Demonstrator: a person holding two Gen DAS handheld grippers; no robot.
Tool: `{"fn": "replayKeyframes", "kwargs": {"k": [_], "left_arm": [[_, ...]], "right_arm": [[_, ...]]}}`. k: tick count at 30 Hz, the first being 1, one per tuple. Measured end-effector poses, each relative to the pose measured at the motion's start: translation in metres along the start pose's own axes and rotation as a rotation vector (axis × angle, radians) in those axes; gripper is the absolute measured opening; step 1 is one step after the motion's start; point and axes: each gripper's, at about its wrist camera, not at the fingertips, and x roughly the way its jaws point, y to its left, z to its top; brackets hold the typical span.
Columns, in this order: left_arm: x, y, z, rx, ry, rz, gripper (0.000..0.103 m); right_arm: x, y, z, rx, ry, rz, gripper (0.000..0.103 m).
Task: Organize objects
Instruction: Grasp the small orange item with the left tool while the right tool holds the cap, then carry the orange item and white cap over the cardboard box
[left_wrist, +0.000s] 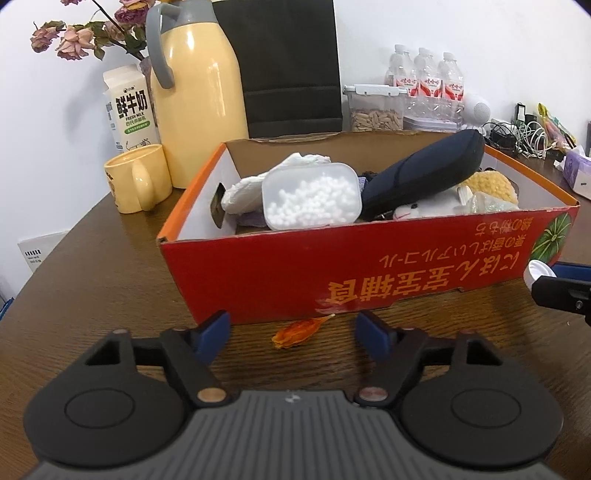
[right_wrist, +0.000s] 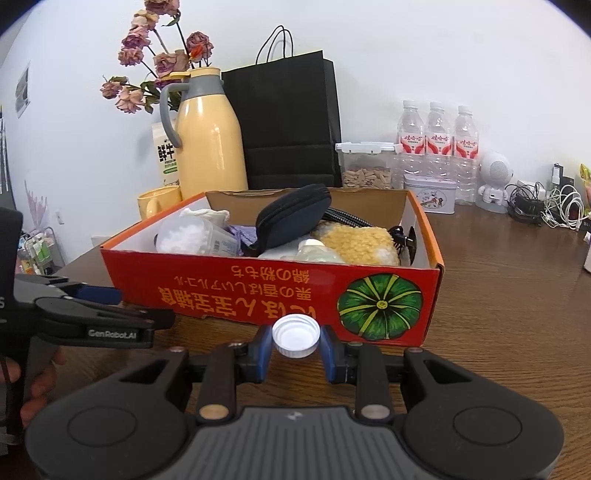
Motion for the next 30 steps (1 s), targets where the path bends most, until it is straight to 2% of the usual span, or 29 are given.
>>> {"fn": "replayKeyframes", "kwargs": {"k": [1,2,3,4,5,6,15,30], "left_arm": [[0.000,0.000,0.000,0.002,0.001,-0.003,0.069],[0.000,0.000,-0.001,0.002,0.000,-0.007,0.060],[-0.001,0.000,-0.001,0.000,-0.003,-0.014,0.048],[-0.002,0.000,-0.002,-0.001,-0.006,-0.019,0.042],[-0.002,0.000,-0.002,-0.001,-0.008,-0.025,0.028],[-0.003,0.000,-0.003,-0.001,-0.009,-0.032,0.026],[-0.018,-0.001,-0.009,-0.014,-0.039,-0.074,0.016],[-0.050,-0.001,-0.017,-0.049,-0.127,-0.083,0.014]], "right_arm": [[0.000,0.000,0.000,-0.001,0.001,0.001,0.027],[0.000,0.001,0.000,-0.002,0.001,0.001,0.027],[0.000,0.001,0.000,-0.002,0.002,0.000,0.027],[0.000,0.001,0.000,-0.002,0.003,0.000,0.027],[0.001,0.001,0.000,-0.003,0.004,-0.001,0.027],[0.000,0.000,-0.001,-0.004,0.004,-0.001,0.027],[0.000,0.001,-0.002,-0.013,0.004,-0.005,0.027],[-0.008,0.012,-0.003,-0.059,-0.028,-0.001,0.027]]}}
